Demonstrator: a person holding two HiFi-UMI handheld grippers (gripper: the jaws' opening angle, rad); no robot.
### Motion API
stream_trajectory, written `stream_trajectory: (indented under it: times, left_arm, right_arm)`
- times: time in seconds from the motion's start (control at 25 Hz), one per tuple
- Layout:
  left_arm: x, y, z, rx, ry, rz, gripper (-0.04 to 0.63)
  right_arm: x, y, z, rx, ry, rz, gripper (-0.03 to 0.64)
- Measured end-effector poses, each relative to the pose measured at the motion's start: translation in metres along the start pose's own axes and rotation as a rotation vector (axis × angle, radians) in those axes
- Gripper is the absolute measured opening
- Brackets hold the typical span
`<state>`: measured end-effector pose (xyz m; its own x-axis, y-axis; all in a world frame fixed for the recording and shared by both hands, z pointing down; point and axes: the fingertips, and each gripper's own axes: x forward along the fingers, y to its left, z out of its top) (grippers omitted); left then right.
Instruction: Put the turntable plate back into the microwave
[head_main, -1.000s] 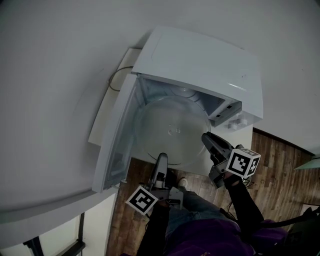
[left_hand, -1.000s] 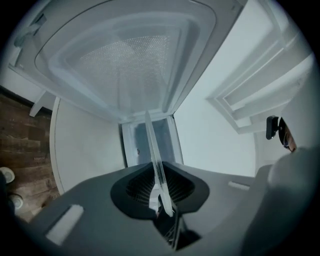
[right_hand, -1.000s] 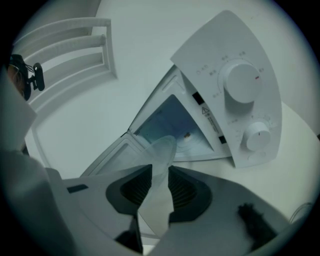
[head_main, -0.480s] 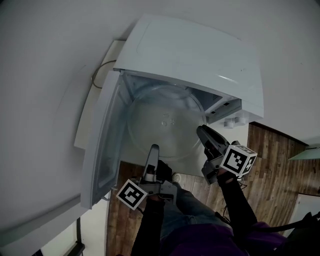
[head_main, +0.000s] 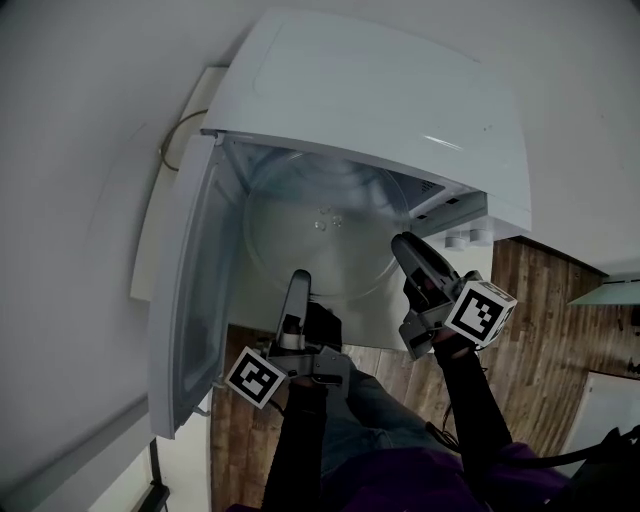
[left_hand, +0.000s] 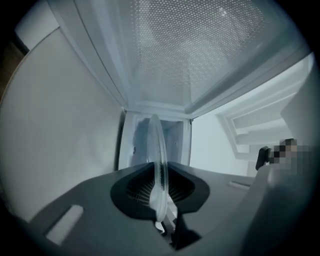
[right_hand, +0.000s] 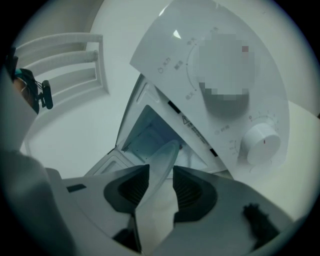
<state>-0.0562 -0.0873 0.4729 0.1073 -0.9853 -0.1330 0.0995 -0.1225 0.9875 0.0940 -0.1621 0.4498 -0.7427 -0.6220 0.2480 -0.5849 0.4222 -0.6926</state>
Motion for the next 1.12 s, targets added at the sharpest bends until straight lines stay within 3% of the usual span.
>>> stream_trajectory:
  times: [0.28,0.52,0.88,1.12]
  left_arm:
    - [0.023,0.011,0.013,0.034,-0.006,0.014,0.06]
    - [0.044,0.012,0.007,0.039,0.017,-0.024,0.063]
    - [0.085,0.018,0.01,0.053,0.022,-0.047,0.067]
    - [0.103,0.021,0.012,0.082,0.037,-0.04,0.069]
  right_arm:
    - [0.003,0.004,-0.022,0.045,0.058,-0.008,0.15]
    - [0.014,0.006,-0.036,0.09,0.082,0.005,0.15]
    - [0.043,0.016,-0.041,0.239,0.077,0.098,0.15]
    - [0.064,0.019,-0.034,0.201,0.075,0.119,0.149]
